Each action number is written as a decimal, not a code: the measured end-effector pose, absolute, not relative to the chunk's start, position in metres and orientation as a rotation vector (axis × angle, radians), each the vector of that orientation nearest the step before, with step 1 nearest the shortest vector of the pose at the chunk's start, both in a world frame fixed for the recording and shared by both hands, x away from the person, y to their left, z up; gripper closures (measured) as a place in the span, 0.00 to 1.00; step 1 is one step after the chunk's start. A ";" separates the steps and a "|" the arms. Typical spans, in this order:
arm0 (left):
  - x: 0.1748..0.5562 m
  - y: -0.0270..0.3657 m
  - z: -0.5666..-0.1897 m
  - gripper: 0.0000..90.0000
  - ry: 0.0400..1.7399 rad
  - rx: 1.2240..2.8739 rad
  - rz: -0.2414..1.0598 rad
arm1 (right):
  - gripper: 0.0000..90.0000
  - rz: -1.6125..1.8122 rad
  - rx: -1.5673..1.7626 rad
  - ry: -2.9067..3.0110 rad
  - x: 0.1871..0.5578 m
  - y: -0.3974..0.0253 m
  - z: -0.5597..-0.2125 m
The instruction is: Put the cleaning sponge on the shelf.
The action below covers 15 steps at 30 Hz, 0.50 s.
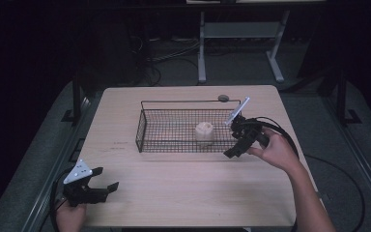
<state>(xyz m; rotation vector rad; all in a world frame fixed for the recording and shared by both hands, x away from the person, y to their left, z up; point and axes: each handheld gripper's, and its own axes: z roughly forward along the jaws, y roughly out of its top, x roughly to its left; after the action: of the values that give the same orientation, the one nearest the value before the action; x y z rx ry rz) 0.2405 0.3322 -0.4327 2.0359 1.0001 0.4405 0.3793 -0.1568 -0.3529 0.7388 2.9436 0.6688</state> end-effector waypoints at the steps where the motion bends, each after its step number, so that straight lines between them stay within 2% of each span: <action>1: 0.240 0.332 -0.433 0.15 1.001 2.034 0.442 | 0.18 0.662 0.743 2.945 0.378 -0.160 -0.354; 15: 0.240 0.332 -0.433 0.15 1.000 2.039 0.443 | 0.17 0.657 0.774 2.954 0.367 -0.176 -0.368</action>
<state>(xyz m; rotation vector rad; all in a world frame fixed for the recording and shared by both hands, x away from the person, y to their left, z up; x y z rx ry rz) 0.2405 0.3316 -0.4331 2.0392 1.0005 0.4432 0.3674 -0.1759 -0.3682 0.7741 2.9545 0.6567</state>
